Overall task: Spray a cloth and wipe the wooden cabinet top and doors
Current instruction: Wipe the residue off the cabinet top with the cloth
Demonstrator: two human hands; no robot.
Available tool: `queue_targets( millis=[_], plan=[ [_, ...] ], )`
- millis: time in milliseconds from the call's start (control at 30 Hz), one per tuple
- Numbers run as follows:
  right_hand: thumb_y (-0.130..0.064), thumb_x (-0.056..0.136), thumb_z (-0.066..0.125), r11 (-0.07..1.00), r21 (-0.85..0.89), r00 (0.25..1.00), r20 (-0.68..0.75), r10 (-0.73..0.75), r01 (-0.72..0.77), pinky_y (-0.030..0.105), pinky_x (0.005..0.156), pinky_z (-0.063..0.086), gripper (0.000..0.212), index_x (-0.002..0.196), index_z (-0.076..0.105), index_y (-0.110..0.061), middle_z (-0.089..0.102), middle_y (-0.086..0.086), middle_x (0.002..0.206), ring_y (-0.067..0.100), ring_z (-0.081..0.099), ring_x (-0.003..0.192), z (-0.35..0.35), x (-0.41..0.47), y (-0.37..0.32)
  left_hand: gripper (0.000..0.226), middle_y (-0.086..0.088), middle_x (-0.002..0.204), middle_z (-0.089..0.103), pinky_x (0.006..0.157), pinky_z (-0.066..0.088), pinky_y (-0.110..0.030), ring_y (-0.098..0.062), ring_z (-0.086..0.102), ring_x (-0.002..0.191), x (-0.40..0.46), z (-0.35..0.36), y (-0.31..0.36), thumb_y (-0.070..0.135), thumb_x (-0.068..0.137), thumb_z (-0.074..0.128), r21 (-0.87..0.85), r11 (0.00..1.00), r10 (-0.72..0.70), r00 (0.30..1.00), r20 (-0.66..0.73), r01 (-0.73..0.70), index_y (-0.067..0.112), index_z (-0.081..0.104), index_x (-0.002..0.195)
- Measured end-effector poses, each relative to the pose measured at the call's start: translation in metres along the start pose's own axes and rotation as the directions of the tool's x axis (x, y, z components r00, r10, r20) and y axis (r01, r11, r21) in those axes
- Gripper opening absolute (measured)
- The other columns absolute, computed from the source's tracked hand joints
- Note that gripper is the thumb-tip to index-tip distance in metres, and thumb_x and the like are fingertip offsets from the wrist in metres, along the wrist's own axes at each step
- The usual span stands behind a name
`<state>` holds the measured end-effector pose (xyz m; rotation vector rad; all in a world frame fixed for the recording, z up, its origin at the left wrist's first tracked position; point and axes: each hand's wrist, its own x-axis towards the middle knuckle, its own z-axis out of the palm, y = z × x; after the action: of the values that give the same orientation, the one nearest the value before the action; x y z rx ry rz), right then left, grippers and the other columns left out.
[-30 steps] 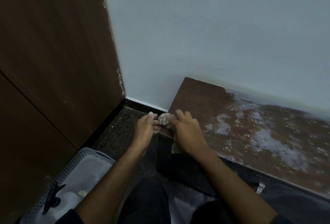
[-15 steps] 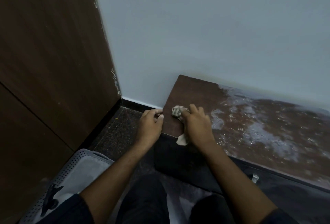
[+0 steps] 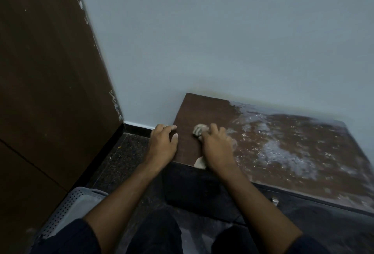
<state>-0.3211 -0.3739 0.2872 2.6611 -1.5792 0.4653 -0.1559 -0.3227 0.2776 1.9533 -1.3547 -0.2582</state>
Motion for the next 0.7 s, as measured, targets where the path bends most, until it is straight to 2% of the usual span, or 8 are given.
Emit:
queue_targets(
  millis=[100,200,300,367,467,567,700],
  plan=[
    [-0.026,0.089,0.068,0.979,0.019,0.979,0.013,-0.202,0.201,0.044,0.073,0.047,0.030,0.117,0.063,-0.018,0.051,0.004,0.115,0.027,0.050,0.097,0.006,-0.032,-0.014,0.033,-0.006,0.120,0.060,0.101,0.039,-0.029,-0.024,0.052,0.117,0.009,0.008,0.002,0.019,0.091,0.059,0.011,0.999,0.050,0.999,-0.007,-0.050,0.012,0.065,0.123],
    [-0.029,0.084,0.077,0.963,0.033,0.963,0.029,-0.268,0.267,0.043,0.072,0.049,0.040,0.119,0.061,-0.020,0.046,0.001,0.111,0.025,0.048,0.095,0.010,-0.027,0.001,0.035,-0.003,0.126,0.057,0.100,0.036,-0.026,-0.021,0.045,0.122,0.011,0.013,0.008,0.022,0.092,0.057,0.055,0.996,0.066,0.998,-0.011,-0.066,0.015,0.063,0.126],
    [-0.032,0.100,0.056,0.977,0.013,0.975,0.064,-0.211,0.211,0.044,0.080,0.044,0.031,0.128,0.058,-0.019,0.045,0.004,0.120,0.027,0.045,0.106,0.005,0.012,0.021,0.034,-0.003,0.126,0.053,0.101,0.041,-0.032,-0.019,0.043,0.122,0.012,0.015,0.013,0.023,0.091,0.057,0.110,0.992,0.069,0.996,-0.057,-0.063,0.016,0.064,0.123],
    [-0.033,0.104,0.047,0.990,-0.010,0.987,0.079,-0.138,0.140,0.046,0.085,0.044,0.031,0.129,0.058,-0.017,0.045,0.006,0.124,0.029,0.044,0.110,0.003,0.041,0.034,0.033,-0.003,0.124,0.052,0.098,0.044,-0.033,-0.019,0.044,0.120,0.015,0.014,0.018,0.024,0.092,0.056,0.104,0.995,0.021,0.997,-0.071,-0.013,0.016,0.064,0.122],
    [-0.035,0.105,0.043,0.999,-0.028,0.994,0.099,-0.037,0.040,0.050,0.088,0.045,0.033,0.129,0.057,-0.017,0.043,0.007,0.126,0.030,0.042,0.113,0.008,0.076,0.050,0.035,-0.003,0.128,0.050,0.097,0.044,-0.033,-0.019,0.044,0.121,0.023,0.015,0.024,0.028,0.094,0.054,0.121,0.993,0.001,0.999,-0.045,0.005,0.018,0.061,0.126],
    [-0.029,0.106,0.041,0.997,-0.071,0.994,0.105,0.038,-0.030,0.050,0.088,0.043,0.032,0.133,0.055,-0.016,0.041,0.008,0.131,0.032,0.040,0.116,0.013,0.097,0.052,0.036,-0.003,0.128,0.050,0.095,0.041,-0.027,-0.018,0.048,0.119,0.030,0.015,0.023,0.025,0.095,0.054,0.059,0.998,-0.014,0.999,-0.039,0.016,0.018,0.059,0.129],
    [-0.031,0.107,0.040,0.998,-0.063,0.997,0.077,0.012,-0.008,0.048,0.090,0.041,0.034,0.133,0.055,-0.016,0.043,0.008,0.132,0.031,0.040,0.117,0.015,0.083,0.040,0.033,-0.002,0.123,0.053,0.093,0.045,-0.025,-0.019,0.060,0.103,0.035,0.011,0.014,0.019,0.093,0.056,-0.110,0.992,-0.075,0.995,-0.059,0.068,0.017,0.062,0.126]
  ],
)
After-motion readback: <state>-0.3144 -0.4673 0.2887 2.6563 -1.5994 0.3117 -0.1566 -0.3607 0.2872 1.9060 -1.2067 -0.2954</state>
